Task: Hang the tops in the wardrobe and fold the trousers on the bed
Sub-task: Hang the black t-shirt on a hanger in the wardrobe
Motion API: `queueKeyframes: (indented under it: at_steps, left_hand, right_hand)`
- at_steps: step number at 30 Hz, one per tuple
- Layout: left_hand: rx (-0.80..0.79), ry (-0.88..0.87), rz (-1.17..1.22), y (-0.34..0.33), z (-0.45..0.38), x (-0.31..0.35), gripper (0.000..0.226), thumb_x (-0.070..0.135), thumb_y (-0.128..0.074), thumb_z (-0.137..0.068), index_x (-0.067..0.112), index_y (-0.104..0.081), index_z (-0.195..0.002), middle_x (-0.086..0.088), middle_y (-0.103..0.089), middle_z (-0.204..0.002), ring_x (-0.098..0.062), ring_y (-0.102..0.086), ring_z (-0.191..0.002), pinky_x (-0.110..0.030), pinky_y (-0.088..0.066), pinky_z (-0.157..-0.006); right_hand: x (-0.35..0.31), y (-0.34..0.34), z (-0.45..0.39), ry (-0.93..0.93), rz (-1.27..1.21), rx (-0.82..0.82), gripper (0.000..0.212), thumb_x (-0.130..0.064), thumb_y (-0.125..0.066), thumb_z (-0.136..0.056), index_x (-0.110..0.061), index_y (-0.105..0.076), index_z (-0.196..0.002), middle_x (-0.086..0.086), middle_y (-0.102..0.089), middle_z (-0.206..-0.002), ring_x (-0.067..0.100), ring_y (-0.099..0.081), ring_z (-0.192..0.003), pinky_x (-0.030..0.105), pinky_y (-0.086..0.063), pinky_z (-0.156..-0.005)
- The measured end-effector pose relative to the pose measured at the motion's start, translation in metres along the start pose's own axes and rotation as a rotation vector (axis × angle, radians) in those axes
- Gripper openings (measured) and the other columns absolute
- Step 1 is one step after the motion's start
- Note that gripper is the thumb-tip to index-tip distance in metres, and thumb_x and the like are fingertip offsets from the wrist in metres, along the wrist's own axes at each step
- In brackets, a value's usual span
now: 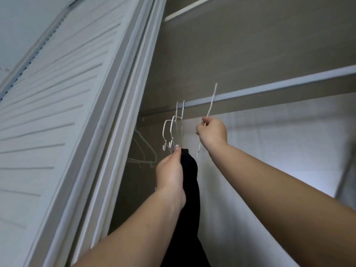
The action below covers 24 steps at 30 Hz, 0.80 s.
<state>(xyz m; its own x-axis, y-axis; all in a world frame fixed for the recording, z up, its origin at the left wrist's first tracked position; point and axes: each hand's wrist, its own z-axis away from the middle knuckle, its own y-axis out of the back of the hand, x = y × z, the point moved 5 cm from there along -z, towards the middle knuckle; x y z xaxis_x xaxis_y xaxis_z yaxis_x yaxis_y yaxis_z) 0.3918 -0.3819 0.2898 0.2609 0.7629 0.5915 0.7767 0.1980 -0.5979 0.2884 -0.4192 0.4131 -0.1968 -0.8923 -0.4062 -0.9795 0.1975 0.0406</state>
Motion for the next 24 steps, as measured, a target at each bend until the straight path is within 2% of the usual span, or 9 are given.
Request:
queueKeyframes:
  at_steps: [3,5,7,8,10,12,17,20,24]
  left_hand:
    - [-0.198,0.101,-0.086,-0.012,0.014,-0.008,0.027,0.038,-0.073,-0.082,0.013,-0.074,-0.092,-0.007,-0.074,-0.082,-0.022,-0.07,-0.067,-0.03,-0.056,-0.065]
    - [-0.278,0.142,-0.182,-0.013,0.021,-0.015,0.029,0.038,-0.073,-0.081,0.012,-0.073,-0.096,-0.009,-0.075,-0.085,-0.023,-0.071,-0.071,-0.032,-0.057,-0.068]
    - [-0.305,0.17,-0.262,-0.009,0.026,-0.023,0.029,0.036,-0.071,-0.082,0.012,-0.072,-0.098,-0.01,-0.073,-0.085,-0.025,-0.068,-0.074,-0.033,-0.053,-0.075]
    - [-0.305,0.18,-0.305,-0.007,0.028,-0.028,0.027,0.036,-0.071,-0.082,0.013,-0.072,-0.097,-0.01,-0.071,-0.083,-0.025,-0.066,-0.073,-0.033,-0.05,-0.076]
    - [-0.293,0.186,-0.379,-0.002,0.031,-0.039,0.023,0.034,-0.071,-0.083,0.013,-0.071,-0.09,-0.009,-0.069,-0.078,-0.023,-0.065,-0.069,-0.03,-0.048,-0.073]
    - [-0.303,0.173,-0.416,0.0,0.032,-0.047,0.018,0.029,-0.07,-0.084,0.011,-0.071,-0.084,-0.006,-0.07,-0.068,-0.017,-0.067,-0.058,-0.02,-0.051,-0.059]
    - [-0.346,0.132,-0.504,0.001,0.033,-0.055,0.019,0.026,-0.067,-0.088,0.009,-0.065,-0.081,-0.006,-0.062,-0.065,-0.015,-0.061,-0.054,-0.019,-0.046,-0.053]
    - [-0.37,0.124,-0.537,0.002,0.034,-0.057,0.017,0.025,-0.064,-0.091,0.01,-0.063,-0.083,-0.004,-0.06,-0.061,-0.014,-0.057,-0.051,-0.022,-0.043,-0.055]
    - [-0.378,0.036,-0.691,-0.002,0.034,-0.052,0.021,0.023,-0.061,-0.093,0.007,-0.066,-0.081,-0.006,-0.06,-0.063,-0.017,-0.054,-0.054,-0.024,-0.04,-0.056]
  right_hand:
    - [0.029,0.032,0.014,-0.005,0.016,0.009,0.046,-0.004,-0.048,-0.087,-0.001,-0.049,-0.133,0.017,-0.056,-0.129,0.036,-0.063,-0.102,0.05,-0.052,-0.088]
    - [0.05,0.063,0.023,-0.026,0.022,0.031,0.051,-0.003,-0.042,-0.091,-0.011,-0.043,-0.141,0.01,-0.057,-0.126,0.023,-0.067,-0.084,0.034,-0.057,-0.068]
    - [0.062,0.098,0.03,-0.042,0.043,0.069,0.052,-0.002,-0.034,-0.092,-0.018,-0.042,-0.141,0.008,-0.06,-0.119,0.011,-0.064,-0.068,0.016,-0.045,-0.039]
    - [0.065,0.115,0.032,-0.051,0.046,0.086,0.053,0.0,-0.03,-0.092,-0.018,-0.044,-0.14,0.009,-0.063,-0.112,0.01,-0.062,-0.065,0.015,-0.043,-0.037]
    - [0.068,0.145,0.035,-0.077,0.034,0.122,0.055,0.002,-0.026,-0.091,-0.019,-0.049,-0.137,0.002,-0.067,-0.086,0.015,-0.063,-0.061,0.027,-0.057,-0.058]
    - [0.067,0.168,0.035,-0.106,0.014,0.155,0.059,0.005,-0.023,-0.088,-0.018,-0.053,-0.133,-0.013,-0.057,-0.071,0.024,-0.065,-0.065,0.04,-0.057,-0.075]
    - [0.064,0.194,0.039,-0.145,-0.03,0.188,0.063,0.004,-0.019,-0.086,-0.019,-0.054,-0.132,-0.022,-0.055,-0.048,0.03,-0.067,-0.072,0.042,-0.056,-0.076]
    - [0.055,0.199,0.042,-0.114,-0.031,0.183,0.064,0.003,-0.018,-0.086,-0.022,-0.051,-0.135,-0.044,-0.047,-0.046,0.03,-0.068,-0.074,0.045,-0.053,-0.068]
    - [0.046,0.2,0.046,-0.064,0.042,0.144,0.063,0.002,-0.018,-0.088,-0.023,-0.052,-0.134,-0.045,-0.048,-0.049,0.032,-0.071,-0.081,0.053,-0.055,-0.072]
